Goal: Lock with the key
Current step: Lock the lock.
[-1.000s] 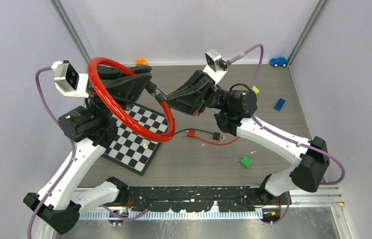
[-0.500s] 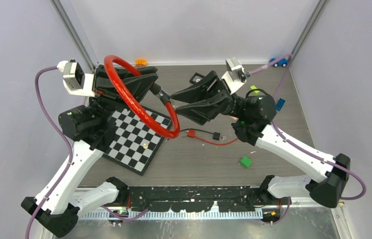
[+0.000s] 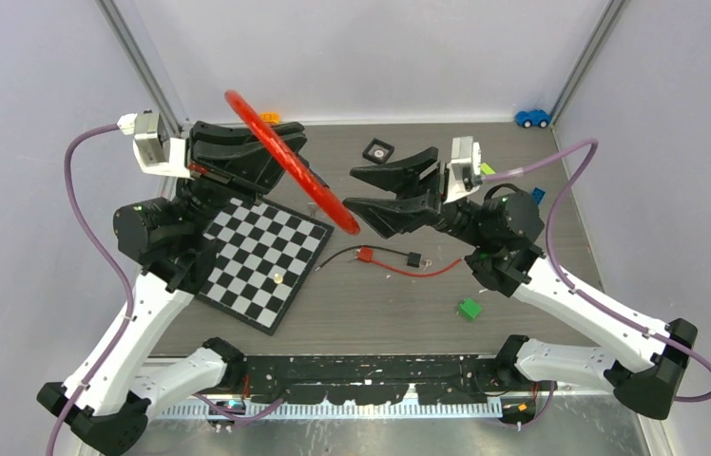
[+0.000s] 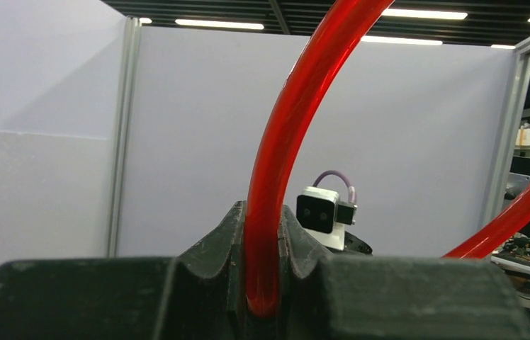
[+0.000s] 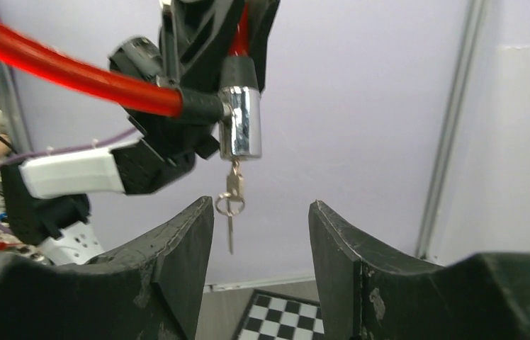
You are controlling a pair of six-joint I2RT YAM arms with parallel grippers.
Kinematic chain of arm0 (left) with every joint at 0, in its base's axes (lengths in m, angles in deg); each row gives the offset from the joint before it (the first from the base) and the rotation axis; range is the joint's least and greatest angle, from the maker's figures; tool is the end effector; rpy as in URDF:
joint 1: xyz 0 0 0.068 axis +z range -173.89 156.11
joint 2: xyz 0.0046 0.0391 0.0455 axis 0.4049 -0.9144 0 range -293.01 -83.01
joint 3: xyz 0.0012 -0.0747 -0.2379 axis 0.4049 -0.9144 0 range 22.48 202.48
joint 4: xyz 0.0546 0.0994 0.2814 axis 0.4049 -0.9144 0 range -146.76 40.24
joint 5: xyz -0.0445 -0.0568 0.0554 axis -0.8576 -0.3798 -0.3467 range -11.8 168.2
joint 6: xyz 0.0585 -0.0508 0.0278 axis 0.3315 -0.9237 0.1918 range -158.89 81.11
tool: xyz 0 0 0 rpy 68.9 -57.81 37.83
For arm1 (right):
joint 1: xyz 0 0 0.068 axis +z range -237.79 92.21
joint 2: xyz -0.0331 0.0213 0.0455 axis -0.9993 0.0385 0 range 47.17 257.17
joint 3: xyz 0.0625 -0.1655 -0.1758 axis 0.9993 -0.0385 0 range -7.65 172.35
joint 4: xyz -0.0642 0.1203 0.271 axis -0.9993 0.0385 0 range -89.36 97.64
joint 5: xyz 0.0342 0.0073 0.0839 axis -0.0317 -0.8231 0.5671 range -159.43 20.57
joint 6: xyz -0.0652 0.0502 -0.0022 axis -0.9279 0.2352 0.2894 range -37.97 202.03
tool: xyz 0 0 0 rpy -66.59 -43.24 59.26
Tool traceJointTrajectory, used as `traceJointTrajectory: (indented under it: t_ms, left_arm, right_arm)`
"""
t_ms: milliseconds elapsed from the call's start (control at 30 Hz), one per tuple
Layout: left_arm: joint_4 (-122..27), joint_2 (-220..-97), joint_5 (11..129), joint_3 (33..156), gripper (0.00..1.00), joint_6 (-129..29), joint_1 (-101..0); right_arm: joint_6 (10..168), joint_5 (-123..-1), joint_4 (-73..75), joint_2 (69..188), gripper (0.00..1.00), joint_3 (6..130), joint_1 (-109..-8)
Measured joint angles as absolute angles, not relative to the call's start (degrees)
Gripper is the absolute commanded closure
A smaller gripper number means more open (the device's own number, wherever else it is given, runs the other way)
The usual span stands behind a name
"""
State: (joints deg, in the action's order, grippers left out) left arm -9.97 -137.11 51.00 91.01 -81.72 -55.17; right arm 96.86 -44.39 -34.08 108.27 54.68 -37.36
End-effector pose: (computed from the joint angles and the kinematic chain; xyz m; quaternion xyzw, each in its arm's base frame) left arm 0.1755 -0.1450 0.5496 0.1926 0.3196 -0.6151 0.6946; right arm 0.1707 0.2541 0.4710 -0.3195 0.3634 0.5519 0.6792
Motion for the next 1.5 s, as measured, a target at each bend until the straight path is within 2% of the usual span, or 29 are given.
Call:
traceJointTrajectory:
  t_ms: [200,567,1100,1400,1500]
  left_arm:
    - [-15.4,-136.3,53.8,91.0,1.0,-80.1,-55.2]
    - [-23.2,-134.9,58.2,91.0,1.0,-76.8,-55.2]
    - [-26.5,-133.7,59.2,91.0,1.0,-74.3,-55.2]
    - [-26.6,-133.7,59.3,91.0,1.0,-74.2,-55.2]
    - [-26.6,-133.7,59.3,91.0,1.0,-74.2,-55.2]
  right_arm:
    - [86.9,-46.5,-38.6,109.3,0.41,50.8,-36.3]
    - [69.1,-53.0,-46.3,113.3,0.4,50.8,-28.1]
    - [67.7,-55.6,-49.9,113.3,0.44,51.0,-27.5]
    - [70.2,-54.8,-50.0,112.7,0.49,52.1,-27.3]
    - [70.6,-54.5,-50.0,112.4,0.56,52.3,-27.3]
